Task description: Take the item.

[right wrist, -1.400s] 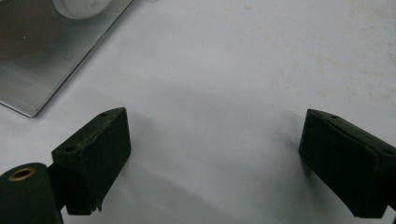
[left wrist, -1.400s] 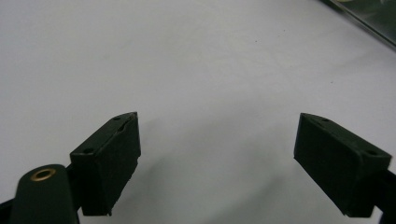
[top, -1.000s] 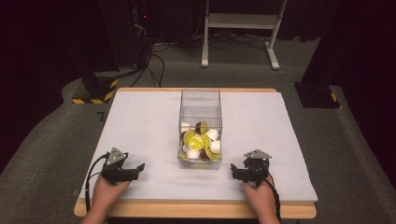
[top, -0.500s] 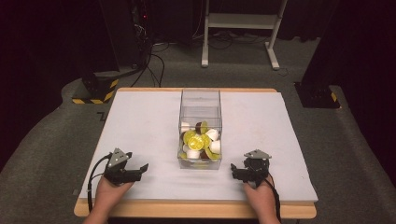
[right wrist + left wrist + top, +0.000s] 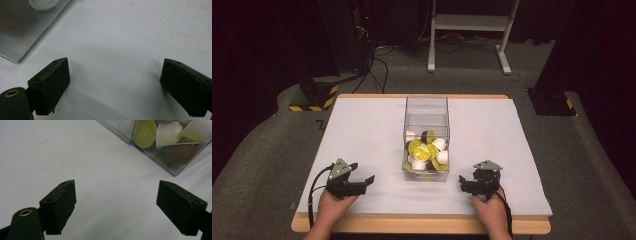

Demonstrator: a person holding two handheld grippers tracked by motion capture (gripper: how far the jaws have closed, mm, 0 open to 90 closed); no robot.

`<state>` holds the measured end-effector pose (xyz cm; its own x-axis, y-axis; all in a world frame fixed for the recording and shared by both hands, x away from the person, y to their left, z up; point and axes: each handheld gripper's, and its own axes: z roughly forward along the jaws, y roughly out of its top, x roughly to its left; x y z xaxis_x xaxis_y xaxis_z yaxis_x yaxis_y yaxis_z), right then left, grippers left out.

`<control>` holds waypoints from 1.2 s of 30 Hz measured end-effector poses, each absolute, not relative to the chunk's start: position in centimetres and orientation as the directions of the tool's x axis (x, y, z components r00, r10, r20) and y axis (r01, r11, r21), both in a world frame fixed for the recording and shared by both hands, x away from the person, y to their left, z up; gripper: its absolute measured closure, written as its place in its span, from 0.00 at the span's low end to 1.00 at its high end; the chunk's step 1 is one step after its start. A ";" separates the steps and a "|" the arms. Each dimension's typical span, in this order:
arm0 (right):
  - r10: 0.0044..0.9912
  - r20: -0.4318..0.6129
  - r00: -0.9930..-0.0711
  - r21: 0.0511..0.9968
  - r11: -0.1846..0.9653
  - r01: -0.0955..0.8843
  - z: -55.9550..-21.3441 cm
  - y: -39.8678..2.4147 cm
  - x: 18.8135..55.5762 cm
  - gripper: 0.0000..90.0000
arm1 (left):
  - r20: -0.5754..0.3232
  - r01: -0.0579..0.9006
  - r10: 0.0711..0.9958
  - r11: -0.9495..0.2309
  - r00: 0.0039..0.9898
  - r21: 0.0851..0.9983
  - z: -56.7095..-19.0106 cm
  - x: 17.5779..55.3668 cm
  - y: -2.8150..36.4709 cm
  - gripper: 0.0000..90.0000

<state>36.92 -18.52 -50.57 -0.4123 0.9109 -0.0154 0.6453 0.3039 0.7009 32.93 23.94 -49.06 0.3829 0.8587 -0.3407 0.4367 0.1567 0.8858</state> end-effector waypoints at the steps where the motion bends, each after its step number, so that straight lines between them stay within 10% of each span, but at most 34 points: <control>1: 0.911 -0.016 -0.412 0.701 0.304 0.645 -50.6 -18.5 36.9 0.10 | -0.345 0.437 0.855 0.159 0.387 0.885 -49.0 32.9 23.9 0.18; 36: 0.911 -0.016 -0.412 0.701 0.304 0.645 -50.6 -18.5 36.9 0.10 | -0.332 0.396 0.828 0.147 0.452 0.907 -46.5 33.1 21.3 0.18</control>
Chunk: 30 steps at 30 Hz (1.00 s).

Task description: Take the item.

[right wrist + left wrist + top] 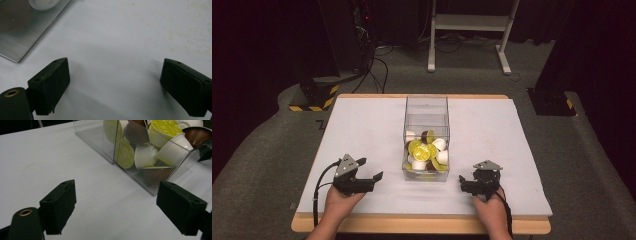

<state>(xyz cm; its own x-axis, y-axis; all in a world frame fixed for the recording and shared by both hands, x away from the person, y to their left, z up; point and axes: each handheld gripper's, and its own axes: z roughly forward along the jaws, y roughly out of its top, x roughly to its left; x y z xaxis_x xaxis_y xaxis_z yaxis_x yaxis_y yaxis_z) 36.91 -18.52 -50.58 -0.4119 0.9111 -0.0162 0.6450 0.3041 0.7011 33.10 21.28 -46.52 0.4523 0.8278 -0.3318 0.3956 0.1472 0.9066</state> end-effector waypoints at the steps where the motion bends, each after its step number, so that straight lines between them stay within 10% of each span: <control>1: 0.911 -0.016 -0.412 0.701 0.304 0.645 -50.6 -18.5 36.9 0.10 | -0.342 0.394 0.825 0.161 0.449 0.905 -46.4 33.1 21.1 0.18; 30: 0.911 -0.016 -0.412 0.701 0.304 0.645 -50.6 -18.5 36.9 0.10 | -0.378 0.398 0.773 0.177 0.510 0.900 -44.2 33.9 17.7 0.19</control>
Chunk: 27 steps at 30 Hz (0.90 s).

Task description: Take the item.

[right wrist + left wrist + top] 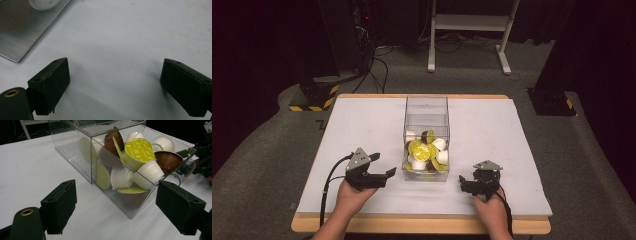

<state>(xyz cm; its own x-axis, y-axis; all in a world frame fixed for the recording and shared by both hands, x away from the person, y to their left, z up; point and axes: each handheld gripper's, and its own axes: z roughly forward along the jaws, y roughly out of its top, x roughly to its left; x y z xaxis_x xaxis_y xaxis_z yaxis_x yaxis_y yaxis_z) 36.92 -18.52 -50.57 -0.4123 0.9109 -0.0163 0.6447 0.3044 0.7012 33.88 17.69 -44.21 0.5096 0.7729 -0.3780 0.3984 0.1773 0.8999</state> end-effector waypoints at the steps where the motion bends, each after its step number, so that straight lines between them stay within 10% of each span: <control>1: 0.911 -0.016 -0.412 0.701 0.304 0.645 -50.6 -18.5 36.9 0.10 | -0.378 0.398 0.773 0.177 0.510 0.900 -44.2 33.9 17.7 0.19; 27: 0.911 -0.016 -0.412 0.701 0.304 0.645 -50.6 -18.5 36.9 0.10 | -0.362 0.382 0.737 0.152 0.570 0.912 -41.9 34.8 14.3 0.21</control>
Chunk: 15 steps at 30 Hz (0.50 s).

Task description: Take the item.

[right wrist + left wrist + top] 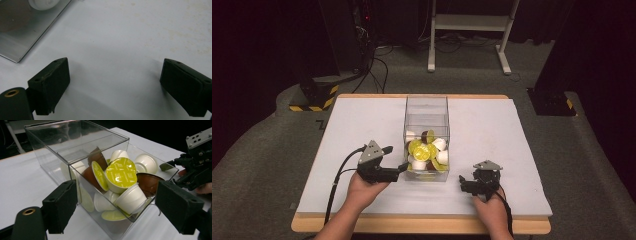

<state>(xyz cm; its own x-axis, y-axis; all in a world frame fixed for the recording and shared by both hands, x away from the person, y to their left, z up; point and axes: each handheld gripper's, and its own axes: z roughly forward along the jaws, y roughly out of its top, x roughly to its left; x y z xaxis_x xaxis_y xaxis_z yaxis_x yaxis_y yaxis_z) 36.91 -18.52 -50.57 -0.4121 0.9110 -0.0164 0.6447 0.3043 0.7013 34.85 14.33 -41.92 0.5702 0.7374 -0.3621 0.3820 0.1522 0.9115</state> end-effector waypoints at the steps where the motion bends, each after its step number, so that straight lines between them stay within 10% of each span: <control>1: 0.911 -0.017 -0.412 0.701 0.304 0.645 -50.6 -18.5 36.9 0.10 | -0.367 0.383 0.735 0.157 0.570 0.910 -41.9 34.8 14.2 0.21; 15: 0.911 -0.017 -0.412 0.701 0.305 0.644 -50.6 -18.5 36.9 0.10 | -0.364 0.395 0.721 0.136 0.590 0.909 -41.7 35.5 12.3 0.21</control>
<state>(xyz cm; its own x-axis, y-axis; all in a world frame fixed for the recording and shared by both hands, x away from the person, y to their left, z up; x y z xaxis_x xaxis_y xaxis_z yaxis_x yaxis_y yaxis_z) 36.91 -18.52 -50.57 -0.4122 0.9109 -0.0170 0.6444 0.3047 0.7013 35.50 12.30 -41.72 0.5899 0.7207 -0.3641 0.3947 0.1360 0.9087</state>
